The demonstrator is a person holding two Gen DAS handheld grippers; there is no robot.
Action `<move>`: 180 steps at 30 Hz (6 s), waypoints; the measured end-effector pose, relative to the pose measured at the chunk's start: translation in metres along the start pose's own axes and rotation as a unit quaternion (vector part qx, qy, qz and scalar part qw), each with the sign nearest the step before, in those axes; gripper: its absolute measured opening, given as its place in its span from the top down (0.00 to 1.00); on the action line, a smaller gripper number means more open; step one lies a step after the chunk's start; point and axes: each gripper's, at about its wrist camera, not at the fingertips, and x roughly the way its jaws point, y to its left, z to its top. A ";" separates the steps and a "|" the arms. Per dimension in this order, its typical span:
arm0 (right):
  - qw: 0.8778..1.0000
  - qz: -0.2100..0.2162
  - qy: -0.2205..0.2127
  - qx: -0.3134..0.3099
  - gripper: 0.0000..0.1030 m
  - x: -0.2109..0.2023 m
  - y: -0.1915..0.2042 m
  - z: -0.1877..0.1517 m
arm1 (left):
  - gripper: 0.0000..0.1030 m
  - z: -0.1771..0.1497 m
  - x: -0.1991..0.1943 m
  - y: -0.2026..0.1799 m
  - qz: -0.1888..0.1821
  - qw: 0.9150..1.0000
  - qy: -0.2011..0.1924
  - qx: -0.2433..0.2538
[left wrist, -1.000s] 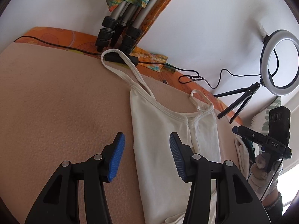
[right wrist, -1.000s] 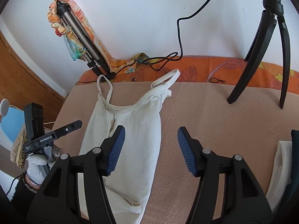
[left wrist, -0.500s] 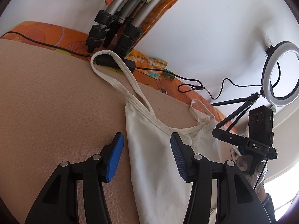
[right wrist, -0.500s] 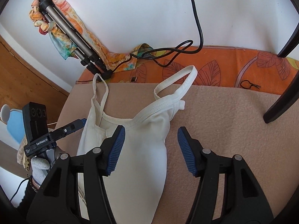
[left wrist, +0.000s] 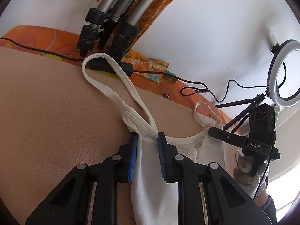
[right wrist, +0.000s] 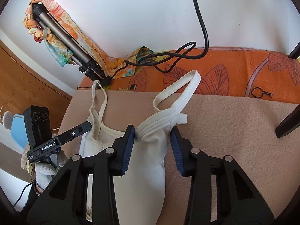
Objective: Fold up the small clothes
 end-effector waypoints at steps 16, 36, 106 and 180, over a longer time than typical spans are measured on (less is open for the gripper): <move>0.999 -0.012 -0.028 -0.036 0.92 -0.028 0.030 0.007 | 0.99 0.001 -0.030 -0.023 -0.041 0.997 -0.045 0.039; 0.993 0.020 -0.069 -0.095 0.92 -0.120 0.088 -0.040 | 0.99 -0.043 -0.113 -0.079 -0.064 0.988 -0.065 0.128; 0.996 -0.063 0.015 -0.067 0.56 -0.109 0.093 -0.244 | 0.92 -0.217 -0.118 -0.109 0.030 0.943 0.172 0.283; 0.997 -0.026 -0.028 0.070 0.65 -0.137 0.029 -0.208 | 0.64 -0.174 -0.170 -0.052 -0.021 0.994 0.026 0.099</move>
